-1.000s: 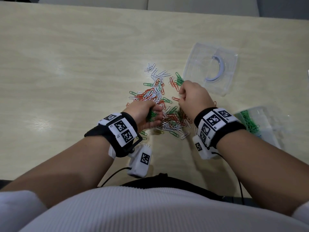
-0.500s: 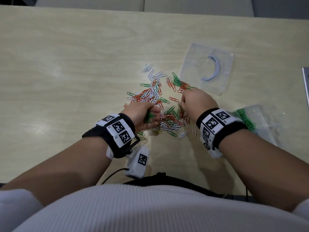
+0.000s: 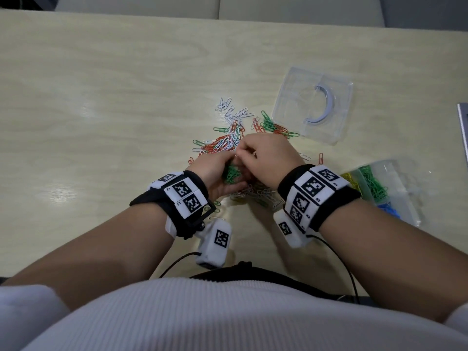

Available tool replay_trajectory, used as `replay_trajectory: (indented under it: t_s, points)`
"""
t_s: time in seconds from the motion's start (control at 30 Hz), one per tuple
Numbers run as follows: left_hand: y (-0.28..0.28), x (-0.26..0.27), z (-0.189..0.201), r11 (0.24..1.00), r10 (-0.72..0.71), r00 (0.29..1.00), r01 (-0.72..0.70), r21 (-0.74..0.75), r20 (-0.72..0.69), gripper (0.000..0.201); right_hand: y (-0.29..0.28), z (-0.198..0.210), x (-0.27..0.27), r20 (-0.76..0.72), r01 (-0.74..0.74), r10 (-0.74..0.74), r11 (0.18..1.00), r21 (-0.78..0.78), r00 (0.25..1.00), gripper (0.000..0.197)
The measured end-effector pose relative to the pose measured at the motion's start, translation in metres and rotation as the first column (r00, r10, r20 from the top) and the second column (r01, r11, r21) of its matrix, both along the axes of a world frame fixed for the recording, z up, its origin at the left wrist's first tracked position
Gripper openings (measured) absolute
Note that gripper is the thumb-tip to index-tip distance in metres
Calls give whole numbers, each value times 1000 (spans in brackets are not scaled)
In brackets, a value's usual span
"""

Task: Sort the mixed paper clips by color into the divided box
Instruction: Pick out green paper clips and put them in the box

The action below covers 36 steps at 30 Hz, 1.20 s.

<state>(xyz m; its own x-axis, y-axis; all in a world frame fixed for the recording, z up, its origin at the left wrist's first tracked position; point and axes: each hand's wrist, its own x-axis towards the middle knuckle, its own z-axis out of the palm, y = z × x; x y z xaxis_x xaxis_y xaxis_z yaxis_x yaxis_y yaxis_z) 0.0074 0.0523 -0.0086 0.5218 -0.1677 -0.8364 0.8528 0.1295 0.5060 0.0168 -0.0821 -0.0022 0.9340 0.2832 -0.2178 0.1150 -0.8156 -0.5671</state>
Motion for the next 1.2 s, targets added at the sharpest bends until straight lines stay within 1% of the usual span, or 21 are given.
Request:
replay_trajectory:
  t_s: [0.07, 0.13, 0.2, 0.33, 0.47, 0.53, 0.63, 0.7, 0.77, 0.8, 0.87, 0.9, 0.93, 1.0, 1.03, 1.07, 1.13, 1.17, 1.2]
  points:
    - [1, 0, 1, 1000, -26, 999, 26, 4, -25, 32, -3, -10, 6, 24, 61, -59, 995, -81, 998, 19]
    - [3, -2, 1, 999, -38, 999, 39, 30, -31, 33, -6, -18, 10, -10, 0, -3, 972, -234, 1000, 23]
    - [5, -3, 1, 997, -61, 998, 62, 47, -25, 32, -7, -24, 10, -29, -74, 69, 940, -333, 997, 25]
    - [7, -4, 2, 994, -80, 997, 81, 77, -16, 30, -2, -29, 10, 35, -87, 111, 907, -412, 993, 17]
    - [6, -4, 2, 993, -77, 997, 78, 91, -8, 26, -4, -26, 10, 20, -130, 164, 841, -526, 986, 23]
    - [6, -3, 2, 992, -74, 997, 75, 102, -11, 26, -6, -24, 12, -1, -138, 167, 813, -566, 986, 26]
    - [4, -3, 2, 993, -60, 998, 61, 102, -21, 26, -10, -19, 13, -69, -112, 88, 824, -555, 994, 32]
    - [3, -3, 1, 995, -38, 999, 39, 89, -14, 28, -13, -12, 11, -59, -87, 67, 876, -474, 996, 29]
    - [2, -3, 0, 997, -14, 1000, 14, 74, -1, 30, -12, -3, 4, -40, -119, 112, 942, -315, 993, 20]
    - [1, -3, 0, 998, 1, 1000, -1, 66, 2, 30, -10, 2, 0, -48, -165, 158, 956, -241, 986, 17]
    - [-1, -2, -1, 998, 23, 1000, -23, 59, 6, 28, -6, 10, -6, -64, -260, 253, 953, -153, 965, 14]
    - [-2, -2, -1, 998, 21, 1000, -21, 53, 3, 27, -5, 11, -8, -45, -272, 268, 953, -131, 962, 16]
    - [-3, -2, 0, 999, 7, 1000, -7, 41, -3, 24, -6, 9, -8, -10, -244, 244, 964, -111, 970, 19]
    - [-2, -3, 1, 999, -36, 999, 37, 14, -25, 25, -15, 2, -6, 34, -86, 89, 994, -74, 995, 21]
    - [-2, -4, 2, 999, -46, 998, 46, 18, -32, 28, -22, -3, -5, 15, -19, 20, 996, -88, 1000, 22]
    - [0, -4, 1, 998, -49, 998, 50, 30, -35, 30, -29, -9, -3, -32, -3, -2, 990, -141, 999, 23]
    - [4, -5, 0, 997, -57, 998, 58, 45, -38, 29, -38, -17, -2, -150, -81, 40, 958, -274, 988, 27]
    - [5, -6, 0, 997, -62, 997, 64, 44, -41, 29, -41, -19, -3, -171, -107, 56, 947, -302, 984, 29]
    - [7, -6, 0, 997, -66, 997, 68, 45, -42, 29, -43, -20, -3, -159, -107, 59, 944, -312, 986, 30]
